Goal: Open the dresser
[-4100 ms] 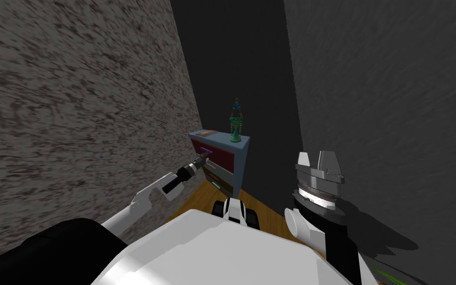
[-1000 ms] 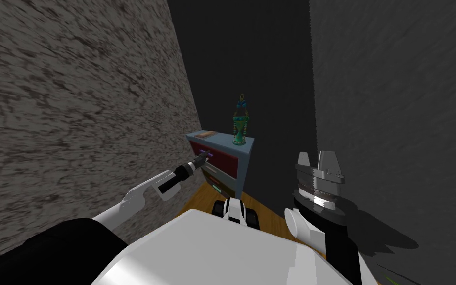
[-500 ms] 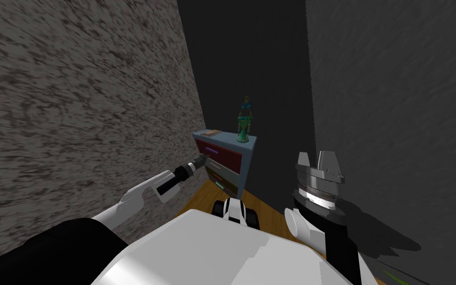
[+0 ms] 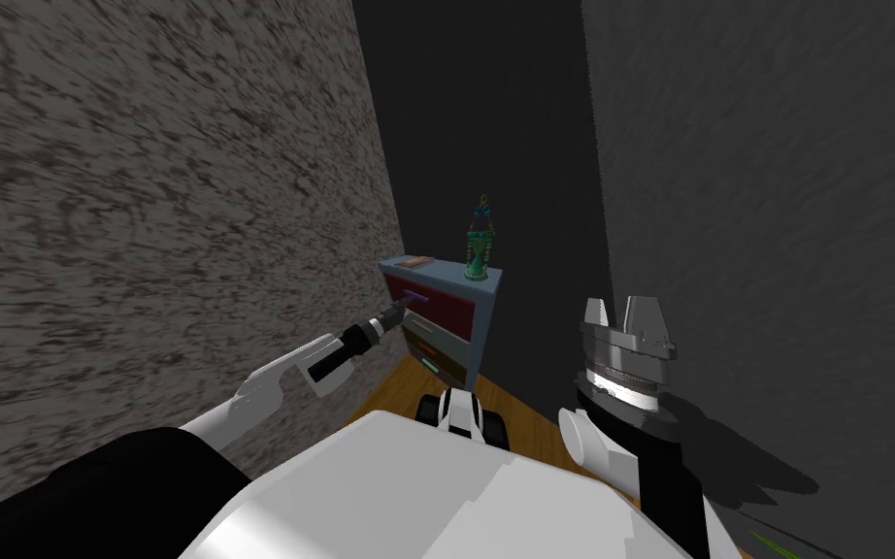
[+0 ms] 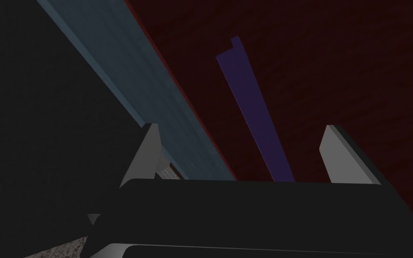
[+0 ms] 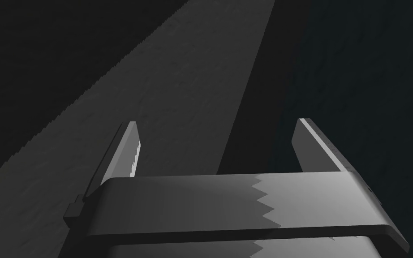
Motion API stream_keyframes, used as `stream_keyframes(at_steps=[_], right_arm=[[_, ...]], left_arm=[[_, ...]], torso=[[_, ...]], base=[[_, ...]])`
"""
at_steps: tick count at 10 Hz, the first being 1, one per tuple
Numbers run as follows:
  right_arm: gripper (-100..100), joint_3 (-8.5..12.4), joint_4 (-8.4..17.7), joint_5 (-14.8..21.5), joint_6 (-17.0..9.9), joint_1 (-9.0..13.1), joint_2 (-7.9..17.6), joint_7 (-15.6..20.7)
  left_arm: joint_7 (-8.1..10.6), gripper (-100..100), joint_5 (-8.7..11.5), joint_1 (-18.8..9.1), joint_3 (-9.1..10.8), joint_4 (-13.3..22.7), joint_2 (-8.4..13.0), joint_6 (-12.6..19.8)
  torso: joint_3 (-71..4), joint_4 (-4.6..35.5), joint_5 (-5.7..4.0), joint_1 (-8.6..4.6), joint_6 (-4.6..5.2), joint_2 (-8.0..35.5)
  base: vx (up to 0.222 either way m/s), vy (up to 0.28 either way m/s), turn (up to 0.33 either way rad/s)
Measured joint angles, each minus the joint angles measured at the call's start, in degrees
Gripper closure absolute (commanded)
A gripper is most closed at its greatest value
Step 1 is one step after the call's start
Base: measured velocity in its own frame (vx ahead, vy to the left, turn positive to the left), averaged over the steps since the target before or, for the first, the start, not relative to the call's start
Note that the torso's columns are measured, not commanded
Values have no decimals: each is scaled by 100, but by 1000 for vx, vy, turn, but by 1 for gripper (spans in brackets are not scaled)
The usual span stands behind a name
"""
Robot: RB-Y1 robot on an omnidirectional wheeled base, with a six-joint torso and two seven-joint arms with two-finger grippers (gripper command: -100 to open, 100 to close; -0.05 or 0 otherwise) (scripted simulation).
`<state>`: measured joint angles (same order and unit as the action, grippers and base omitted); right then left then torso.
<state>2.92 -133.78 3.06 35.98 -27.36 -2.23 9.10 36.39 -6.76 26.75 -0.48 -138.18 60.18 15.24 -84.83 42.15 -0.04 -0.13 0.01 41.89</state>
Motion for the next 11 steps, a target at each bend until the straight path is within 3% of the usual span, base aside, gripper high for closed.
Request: stream_keyframes(at_steps=[4,5,10,11], right_arm=[[0,0,1,0,-1,2,0,0],[0,0,1,0,-1,3,0,0],[0,1,2,0,-2,4,1,0],[0,0,2,0,-1,3,1,0]], left_arm=[[-2,-100,23,-36,31,54,-7,27],[1,100,24,-37,34,52,-5,34],[49,100,3,81,29,-180,113,75],[52,-100,2,87,30,-188,116,77]], torso=[[55,27,9,29,-3,84],[48,23,9,24,-2,71],[31,16,6,15,-2,46],[9,5,0,-7,1,8]], base=[[62,-29,-15],[0,0,0],[-142,73,63],[51,-36,-96]])
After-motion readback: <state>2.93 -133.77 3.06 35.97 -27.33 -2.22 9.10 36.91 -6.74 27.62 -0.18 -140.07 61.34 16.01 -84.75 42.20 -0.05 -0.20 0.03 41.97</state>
